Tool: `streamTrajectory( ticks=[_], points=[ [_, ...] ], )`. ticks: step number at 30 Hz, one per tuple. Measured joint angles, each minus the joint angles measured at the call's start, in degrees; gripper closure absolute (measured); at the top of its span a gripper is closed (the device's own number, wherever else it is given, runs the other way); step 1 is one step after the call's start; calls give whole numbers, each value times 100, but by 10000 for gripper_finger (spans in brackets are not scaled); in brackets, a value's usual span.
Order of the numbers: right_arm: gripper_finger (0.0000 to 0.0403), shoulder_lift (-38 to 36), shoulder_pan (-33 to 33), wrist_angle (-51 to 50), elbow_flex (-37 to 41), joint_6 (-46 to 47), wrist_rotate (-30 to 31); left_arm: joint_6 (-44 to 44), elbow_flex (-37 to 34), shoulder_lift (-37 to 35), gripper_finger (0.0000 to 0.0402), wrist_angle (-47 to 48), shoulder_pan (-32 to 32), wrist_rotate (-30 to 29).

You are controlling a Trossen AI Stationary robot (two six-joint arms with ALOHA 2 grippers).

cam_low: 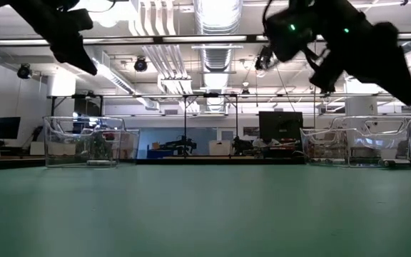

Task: Sort batteries
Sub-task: Put the blue battery into the top left transparent bin

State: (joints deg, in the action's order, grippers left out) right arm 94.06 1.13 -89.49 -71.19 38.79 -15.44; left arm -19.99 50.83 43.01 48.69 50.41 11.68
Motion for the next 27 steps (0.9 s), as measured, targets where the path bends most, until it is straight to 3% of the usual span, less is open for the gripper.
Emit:
streamTrajectory(
  ticks=[6, 14, 27],
  points=[
    [237, -32, -28, 271, 864, -540, -4, 113, 0, -14, 303, 259, 0, -4],
    [264, -64, -162, 954, 1892, -538, -15, 273, 0, -16, 303, 264, 0, -7],
    [281, -72, -293, 1666, 2833, -541, 52, 468, 0, -14, 303, 262, 0, -15]
  ],
)
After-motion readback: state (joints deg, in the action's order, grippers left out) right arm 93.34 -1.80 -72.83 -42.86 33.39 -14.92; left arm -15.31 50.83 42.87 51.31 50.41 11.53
